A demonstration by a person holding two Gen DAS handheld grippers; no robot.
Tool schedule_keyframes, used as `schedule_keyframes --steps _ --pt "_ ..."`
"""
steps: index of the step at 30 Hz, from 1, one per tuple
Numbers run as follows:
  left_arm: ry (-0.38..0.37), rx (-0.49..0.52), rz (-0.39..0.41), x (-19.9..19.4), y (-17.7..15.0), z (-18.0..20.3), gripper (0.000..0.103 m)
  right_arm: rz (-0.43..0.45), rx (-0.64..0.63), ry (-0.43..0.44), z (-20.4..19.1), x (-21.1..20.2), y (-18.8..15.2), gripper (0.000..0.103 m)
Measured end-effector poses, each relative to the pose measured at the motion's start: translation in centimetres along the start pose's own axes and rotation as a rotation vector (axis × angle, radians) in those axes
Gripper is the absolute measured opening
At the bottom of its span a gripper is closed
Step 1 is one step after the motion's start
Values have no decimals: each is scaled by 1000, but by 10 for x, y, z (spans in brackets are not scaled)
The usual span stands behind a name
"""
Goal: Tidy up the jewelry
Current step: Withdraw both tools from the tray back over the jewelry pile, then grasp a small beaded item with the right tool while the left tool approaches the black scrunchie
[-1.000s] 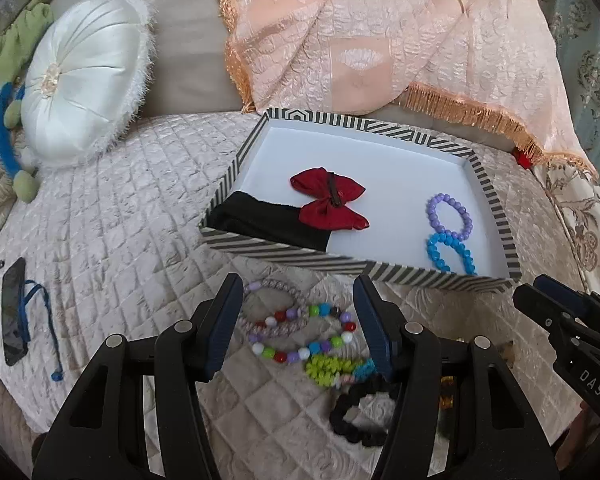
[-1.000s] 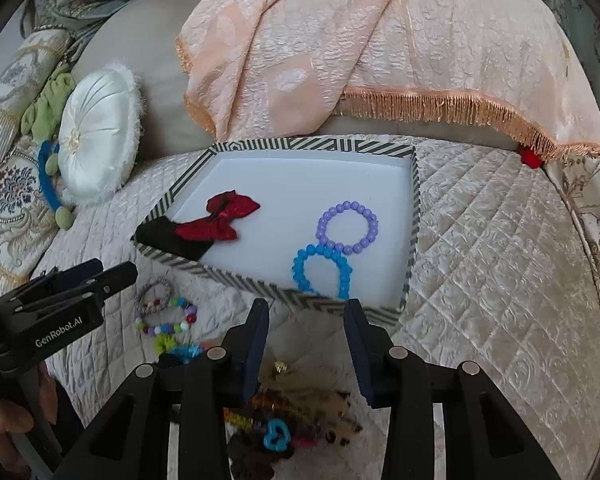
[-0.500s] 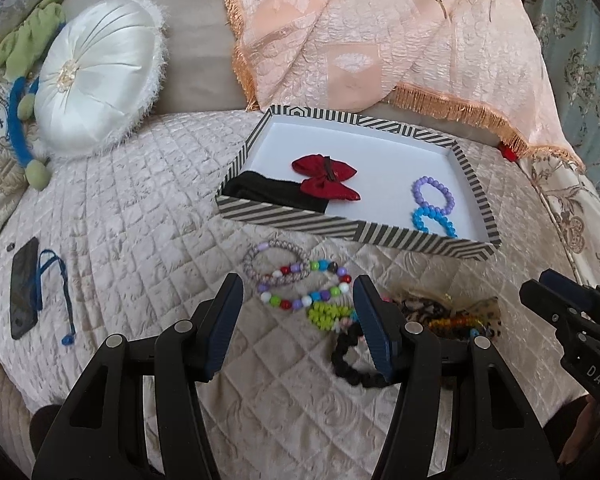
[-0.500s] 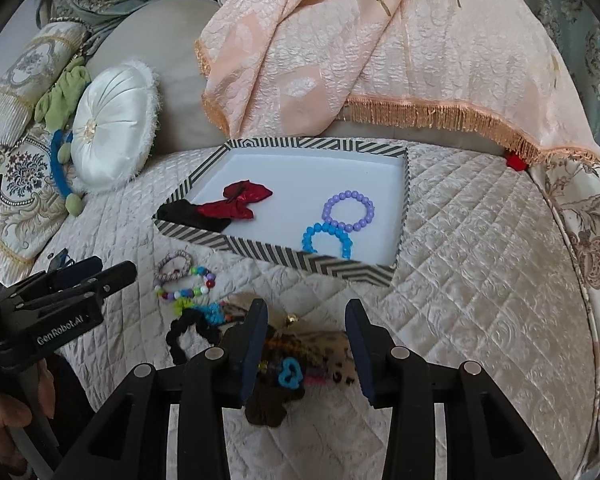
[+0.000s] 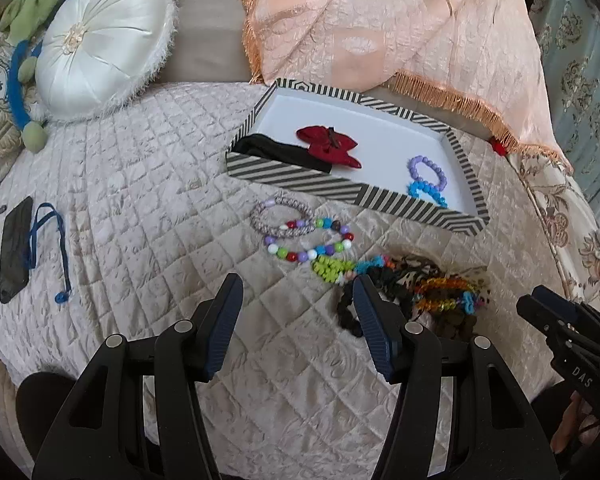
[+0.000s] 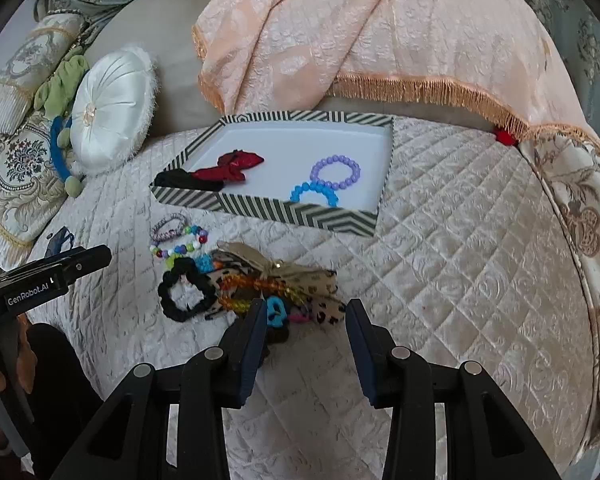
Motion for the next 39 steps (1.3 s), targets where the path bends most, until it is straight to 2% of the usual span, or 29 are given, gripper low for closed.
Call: schedule_keyframes --steps 21,31,37,39 --pt "-2 15 -26 3 -17 6 57 -20 -12 7 -5 2 -12 39" --pt "-78 -19 -106 22 -31 7 57 -75 -5 45 -5 15 -29 40" --pt "-117 -26 -134 32 -34 12 58 -94 0 102 -13 27 -34 40" --pt "-127 -31 -135 34 -33 12 65 -91 1 108 -14 29 -33 40"
Point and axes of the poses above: each gripper's, at about its wrist camera, not at the fingertips, and x roughly the way its jaws point, z to its right, y to its top, the point moved 7 cm from there along x, roughly the way its jaws point, and after that the axes turned 1 degree about x, right-handed, at the moved point
